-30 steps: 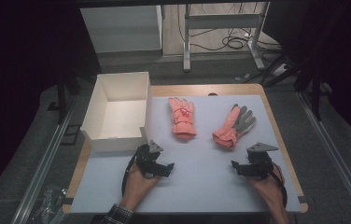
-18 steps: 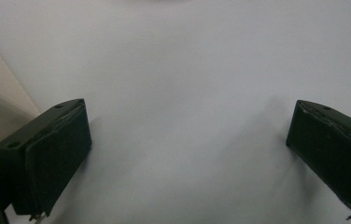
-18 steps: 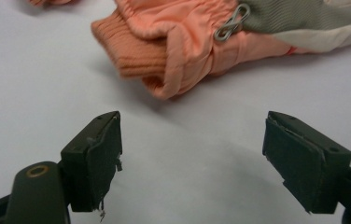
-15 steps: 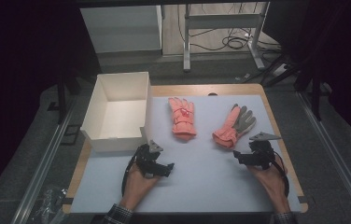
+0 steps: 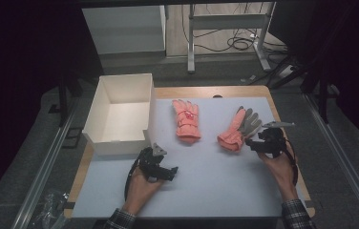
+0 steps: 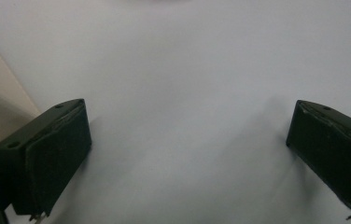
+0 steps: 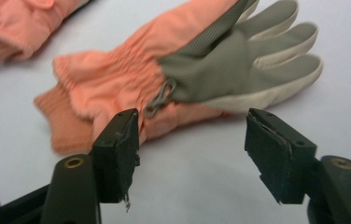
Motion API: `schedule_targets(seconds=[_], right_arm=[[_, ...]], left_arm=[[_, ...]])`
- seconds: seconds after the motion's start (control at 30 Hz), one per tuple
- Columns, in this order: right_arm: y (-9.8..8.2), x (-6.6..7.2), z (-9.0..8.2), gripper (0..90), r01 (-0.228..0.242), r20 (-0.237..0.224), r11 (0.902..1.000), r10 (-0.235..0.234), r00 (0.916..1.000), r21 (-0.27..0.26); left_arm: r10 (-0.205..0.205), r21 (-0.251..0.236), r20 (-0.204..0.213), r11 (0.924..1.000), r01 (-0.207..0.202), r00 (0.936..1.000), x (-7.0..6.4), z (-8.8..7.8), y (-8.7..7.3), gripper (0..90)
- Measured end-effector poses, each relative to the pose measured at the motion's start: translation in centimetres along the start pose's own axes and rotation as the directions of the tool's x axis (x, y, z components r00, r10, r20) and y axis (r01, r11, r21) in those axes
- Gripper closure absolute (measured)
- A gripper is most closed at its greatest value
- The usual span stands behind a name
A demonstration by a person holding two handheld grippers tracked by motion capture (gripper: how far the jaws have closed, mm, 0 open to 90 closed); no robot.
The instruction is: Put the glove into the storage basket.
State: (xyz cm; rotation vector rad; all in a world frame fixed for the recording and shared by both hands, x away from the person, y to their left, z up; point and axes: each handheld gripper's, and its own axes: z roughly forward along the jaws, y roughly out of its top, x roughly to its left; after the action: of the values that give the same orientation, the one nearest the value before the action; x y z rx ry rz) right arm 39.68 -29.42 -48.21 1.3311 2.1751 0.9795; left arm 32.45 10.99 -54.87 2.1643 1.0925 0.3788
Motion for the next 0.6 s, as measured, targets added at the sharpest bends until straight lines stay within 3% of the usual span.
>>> schedule_targets(seconds=[0.17, 0.3, 0.47, 0.6], right_arm=[[1.5, -0.4, 0.4, 40.0, 0.007, 0.010, 1.0000, -0.007, 0.9999, -0.001], [3.1, -0.8, 1.7, 39.9, 0.011, 0.025, 0.9997, -0.012, 0.9996, 0.020], [3.9, -1.2, 2.8, 37.7, -0.005, 0.033, 0.9996, 0.004, 0.9995, 0.027], [4.1, -1.8, 4.2, 37.5, -0.027, 0.044, 0.9977, 0.024, 0.9987, 0.062]], left_arm=[[0.000, 0.000, 0.000, 1.0000, 0.000, 1.0000, 0.0, 0.0, 0.0, 0.2], [0.001, 0.000, 0.000, 1.0000, -0.001, 1.0000, 0.0, 0.0, 0.0, 0.2], [0.000, -0.001, 0.000, 1.0000, 0.000, 1.0000, 0.0, 0.0, 0.0, 0.2], [0.000, -0.001, 0.001, 1.0000, 0.000, 1.0000, 0.0, 0.0, 0.0, 0.2]])
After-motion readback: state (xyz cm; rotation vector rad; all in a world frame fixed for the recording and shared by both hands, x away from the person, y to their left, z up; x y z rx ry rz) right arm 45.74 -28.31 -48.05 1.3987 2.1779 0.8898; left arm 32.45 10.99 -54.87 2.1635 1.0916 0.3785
